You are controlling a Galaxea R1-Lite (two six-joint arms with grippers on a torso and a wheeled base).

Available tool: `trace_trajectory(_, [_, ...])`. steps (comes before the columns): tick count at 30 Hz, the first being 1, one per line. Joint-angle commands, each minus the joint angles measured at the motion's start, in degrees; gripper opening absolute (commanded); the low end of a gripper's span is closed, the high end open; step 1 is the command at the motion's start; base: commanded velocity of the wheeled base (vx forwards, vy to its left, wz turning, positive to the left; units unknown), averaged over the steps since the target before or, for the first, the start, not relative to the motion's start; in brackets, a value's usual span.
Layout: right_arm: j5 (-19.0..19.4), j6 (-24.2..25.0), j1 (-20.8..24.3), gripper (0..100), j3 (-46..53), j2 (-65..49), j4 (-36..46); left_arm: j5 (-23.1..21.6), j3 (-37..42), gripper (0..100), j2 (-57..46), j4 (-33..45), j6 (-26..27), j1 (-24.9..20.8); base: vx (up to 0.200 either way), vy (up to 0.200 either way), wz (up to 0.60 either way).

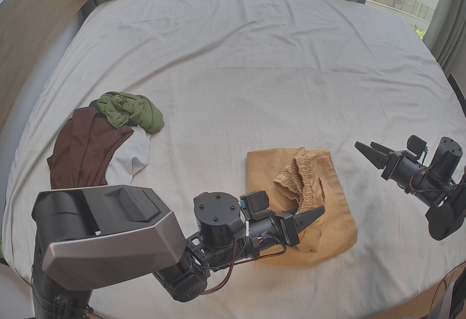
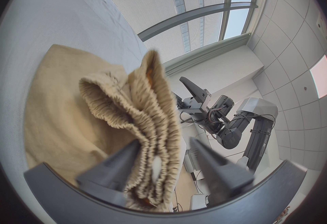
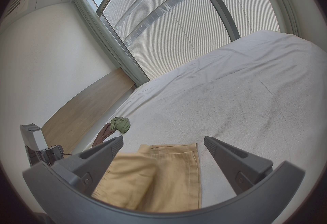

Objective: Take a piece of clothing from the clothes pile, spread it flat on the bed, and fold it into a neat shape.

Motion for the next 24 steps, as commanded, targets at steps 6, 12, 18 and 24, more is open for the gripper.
trace_trajectory(6, [0.01,0.01,-0.11,100,-0.01,0.17,-0.03,0.32,0.42,100,-0.04,-0.14,0.08,0.37,0.000,0.000,0.00])
trace_trajectory(12, [0.01,0.01,-0.20,100,0.17,0.35,-0.03,0.41,2.62,100,-0.48,-1.28,0.17,0.64,0.000,0.000,0.00])
trace_trajectory(18, [0.01,-0.08,-0.11,100,0.52,0.44,0.06,1.55,5.34,100,-2.41,-2.60,0.87,3.36,0.000,0.000,0.00])
trace_trajectory(24, [0.01,-0.08,0.33,100,0.87,0.53,0.06,1.38,12.20,100,-9.71,-2.69,1.05,7.58,0.000,0.000,0.00])
